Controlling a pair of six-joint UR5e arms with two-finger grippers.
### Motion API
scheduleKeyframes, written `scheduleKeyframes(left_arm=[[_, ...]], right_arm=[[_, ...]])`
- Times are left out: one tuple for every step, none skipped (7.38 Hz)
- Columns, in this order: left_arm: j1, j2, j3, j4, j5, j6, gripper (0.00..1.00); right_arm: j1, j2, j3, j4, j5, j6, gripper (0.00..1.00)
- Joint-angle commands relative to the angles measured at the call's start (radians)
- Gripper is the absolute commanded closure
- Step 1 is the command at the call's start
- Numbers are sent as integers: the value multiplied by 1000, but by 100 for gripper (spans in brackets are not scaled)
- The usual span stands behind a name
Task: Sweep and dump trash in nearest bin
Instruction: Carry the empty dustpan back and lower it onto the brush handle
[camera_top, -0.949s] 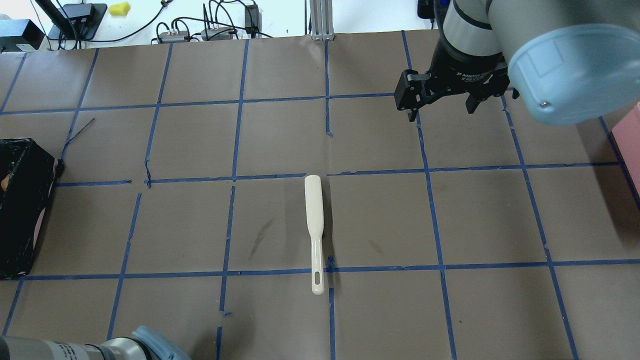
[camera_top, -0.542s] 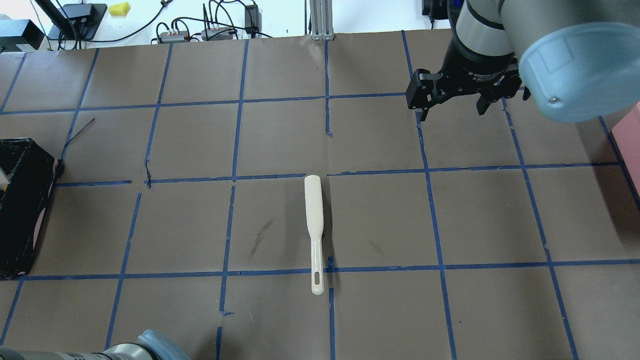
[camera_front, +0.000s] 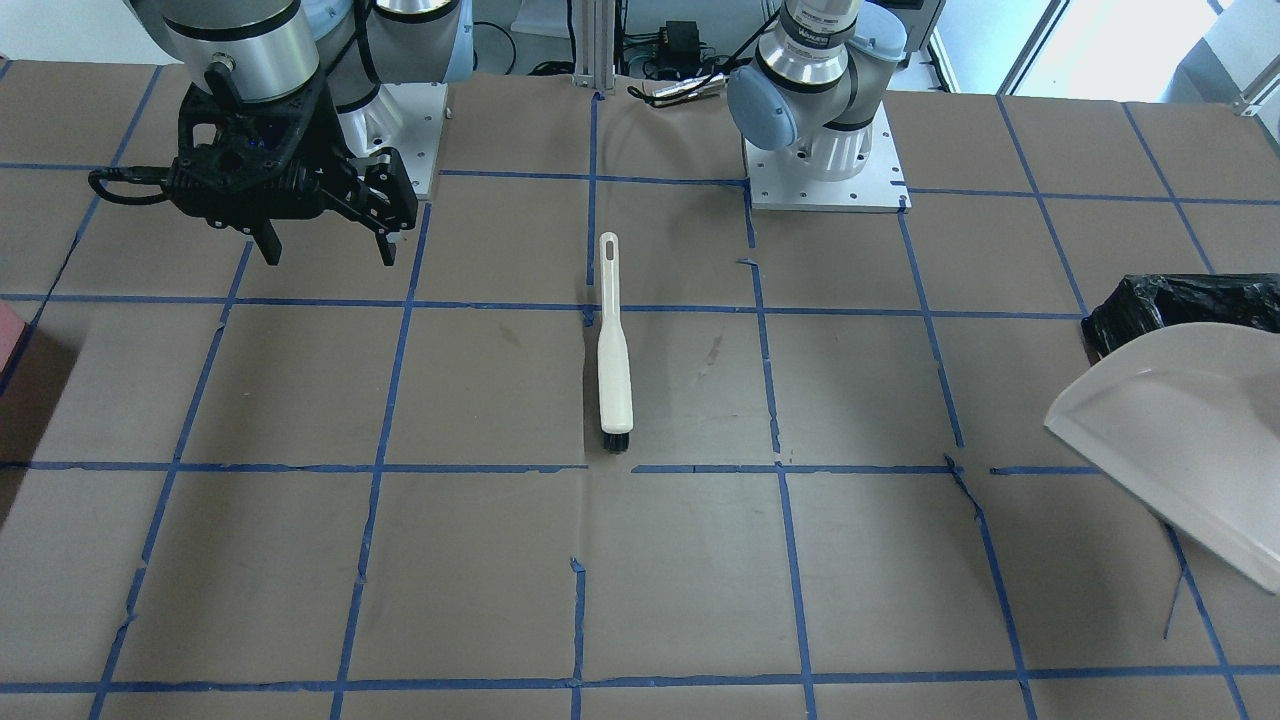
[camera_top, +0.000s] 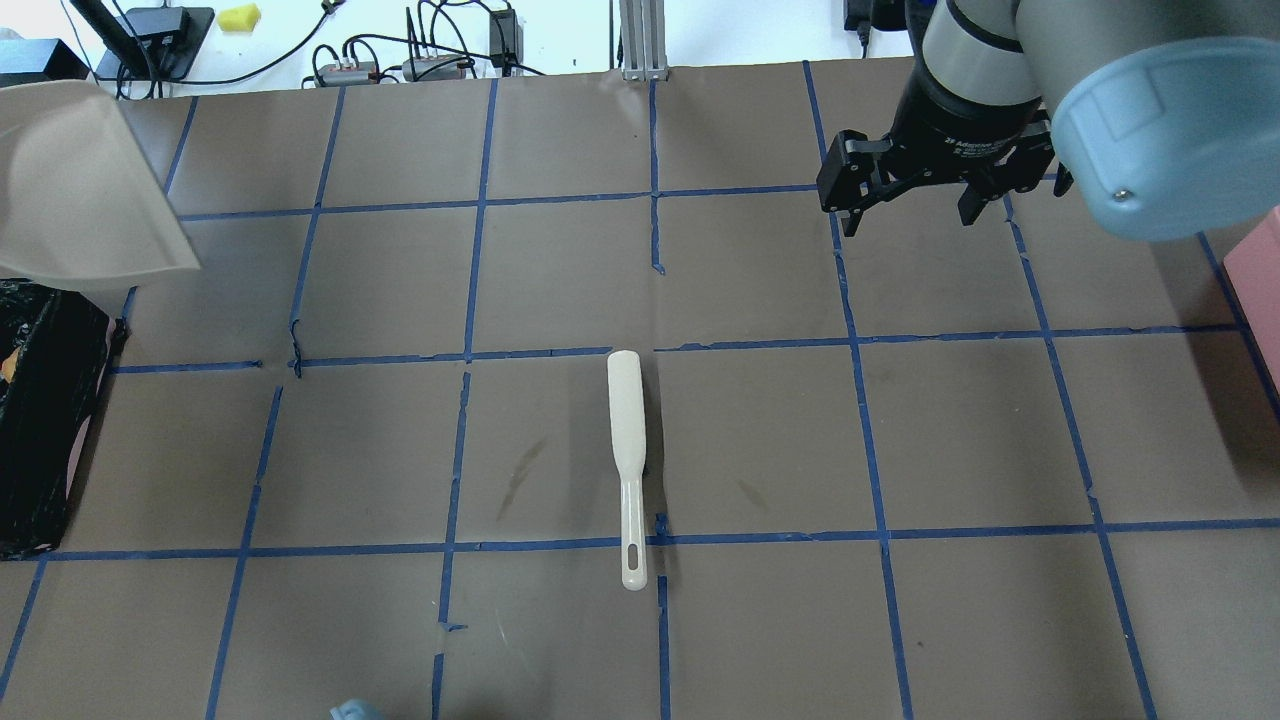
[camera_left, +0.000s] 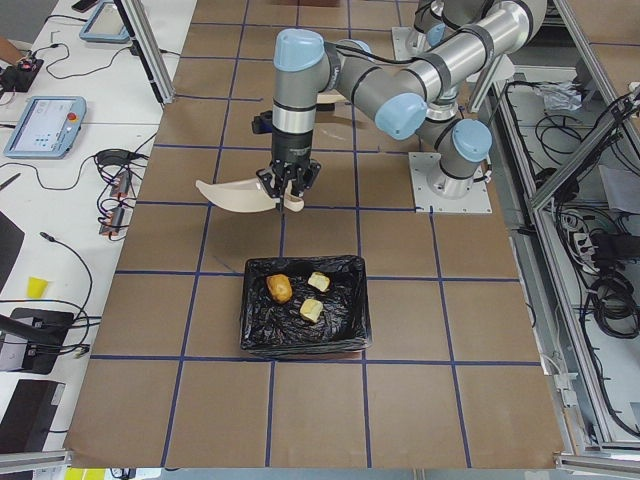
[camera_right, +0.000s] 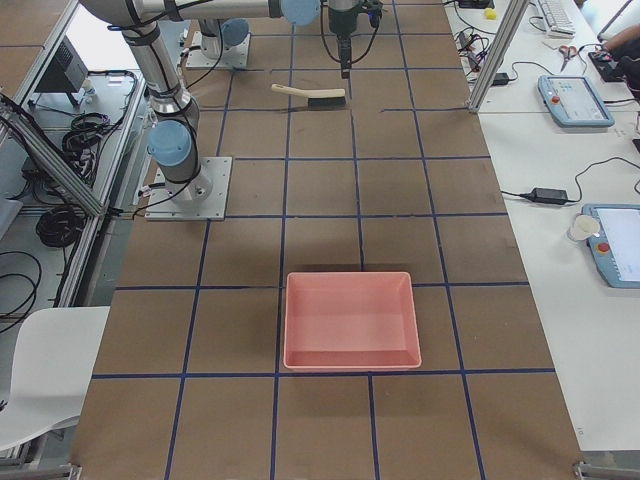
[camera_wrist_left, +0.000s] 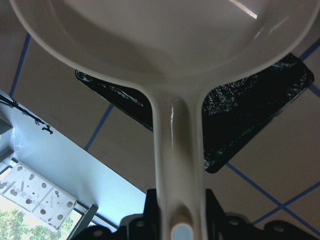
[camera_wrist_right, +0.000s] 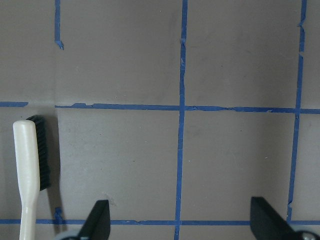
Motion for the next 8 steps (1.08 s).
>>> scheduleKeyframes(left_arm=[[-155,-19,-30,-20,-3,-160,98],[-220,-19,-61,-20,-4,-254,98],[-284,-22,-88,-20,-7,-364,98],[-341,-25,-122,-12,-29,-456,98],[-395,-34,-138,-8,-32,-615,98],[-459,-45,-138,-6,-30,-748,98],[-521,-55,-139,-6,-30,-872,98],[-567,-77,-133,-2,-30,-975,98]], right_arm=[[1,-1,-1,1,1,-2,0],[1,-2,-1,2,1,-4,0],[1,-1,1,2,1,-4,0],[1,-1,-1,2,1,-4,0],[1,-1,1,2,1,-2,0],[1,-1,1,0,1,-2,0],[1,-1,-1,0,1,-2,0],[1,-1,-2,0,1,-2,0]])
